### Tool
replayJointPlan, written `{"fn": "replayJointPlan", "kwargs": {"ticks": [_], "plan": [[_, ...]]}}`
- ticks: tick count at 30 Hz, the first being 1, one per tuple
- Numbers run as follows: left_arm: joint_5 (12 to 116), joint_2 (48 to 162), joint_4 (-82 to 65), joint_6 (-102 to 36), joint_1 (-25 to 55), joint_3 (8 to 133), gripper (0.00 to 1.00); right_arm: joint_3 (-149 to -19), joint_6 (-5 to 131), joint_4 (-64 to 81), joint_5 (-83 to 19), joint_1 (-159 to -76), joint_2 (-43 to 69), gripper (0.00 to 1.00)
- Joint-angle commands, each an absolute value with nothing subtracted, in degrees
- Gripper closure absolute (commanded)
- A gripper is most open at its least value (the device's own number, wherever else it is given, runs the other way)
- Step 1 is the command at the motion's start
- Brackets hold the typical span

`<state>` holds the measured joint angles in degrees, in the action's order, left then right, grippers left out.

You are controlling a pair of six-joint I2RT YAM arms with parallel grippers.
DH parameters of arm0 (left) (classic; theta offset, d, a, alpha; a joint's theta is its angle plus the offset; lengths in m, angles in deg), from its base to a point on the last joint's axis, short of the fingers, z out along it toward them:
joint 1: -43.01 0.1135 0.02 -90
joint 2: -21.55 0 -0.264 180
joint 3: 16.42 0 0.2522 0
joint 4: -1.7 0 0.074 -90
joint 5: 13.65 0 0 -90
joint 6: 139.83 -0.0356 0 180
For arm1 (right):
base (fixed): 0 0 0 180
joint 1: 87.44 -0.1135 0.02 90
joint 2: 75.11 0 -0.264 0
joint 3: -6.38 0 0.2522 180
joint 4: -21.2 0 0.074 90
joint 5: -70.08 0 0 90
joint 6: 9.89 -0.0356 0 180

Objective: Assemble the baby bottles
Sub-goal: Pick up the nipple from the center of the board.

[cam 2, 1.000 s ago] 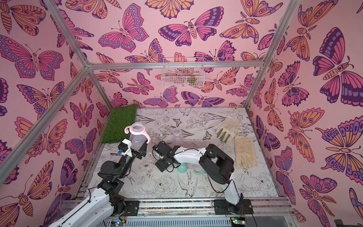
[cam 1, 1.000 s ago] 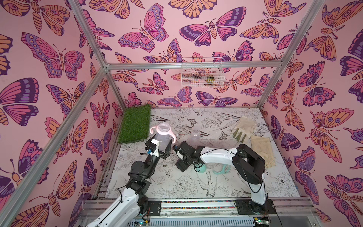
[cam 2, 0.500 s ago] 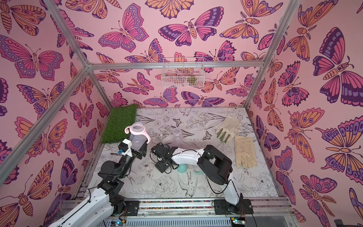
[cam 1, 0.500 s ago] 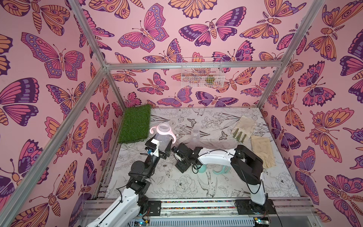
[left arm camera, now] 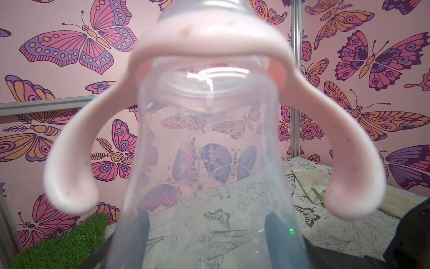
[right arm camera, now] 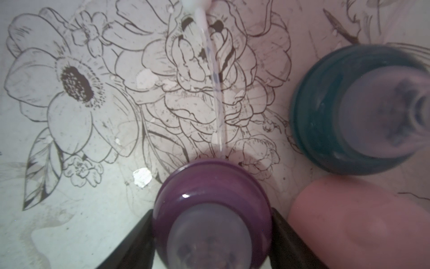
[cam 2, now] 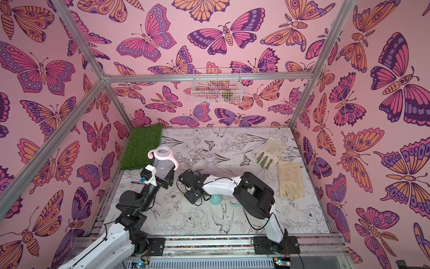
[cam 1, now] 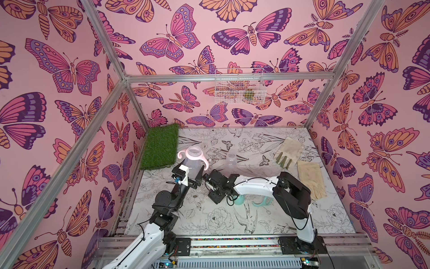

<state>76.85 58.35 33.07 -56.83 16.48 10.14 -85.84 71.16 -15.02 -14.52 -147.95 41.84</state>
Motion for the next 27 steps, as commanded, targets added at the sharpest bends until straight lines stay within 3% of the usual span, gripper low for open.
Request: {"fn": "replayJointPlan", "kwargs": {"ticks": [1, 27], "plan": [[77.4, 57.4, 34.6, -57.3, 16.9, 9.2, 1.00, -86.5, 71.5, -18.1, -12.0, -148.1, 41.1, 0.46], [76.9, 57.3, 40.0, -57.0, 17.0, 7.2, 1.00, -92.0, 76.7, -26.5, -17.8, -142.0, 22.0, 0.51]]}}
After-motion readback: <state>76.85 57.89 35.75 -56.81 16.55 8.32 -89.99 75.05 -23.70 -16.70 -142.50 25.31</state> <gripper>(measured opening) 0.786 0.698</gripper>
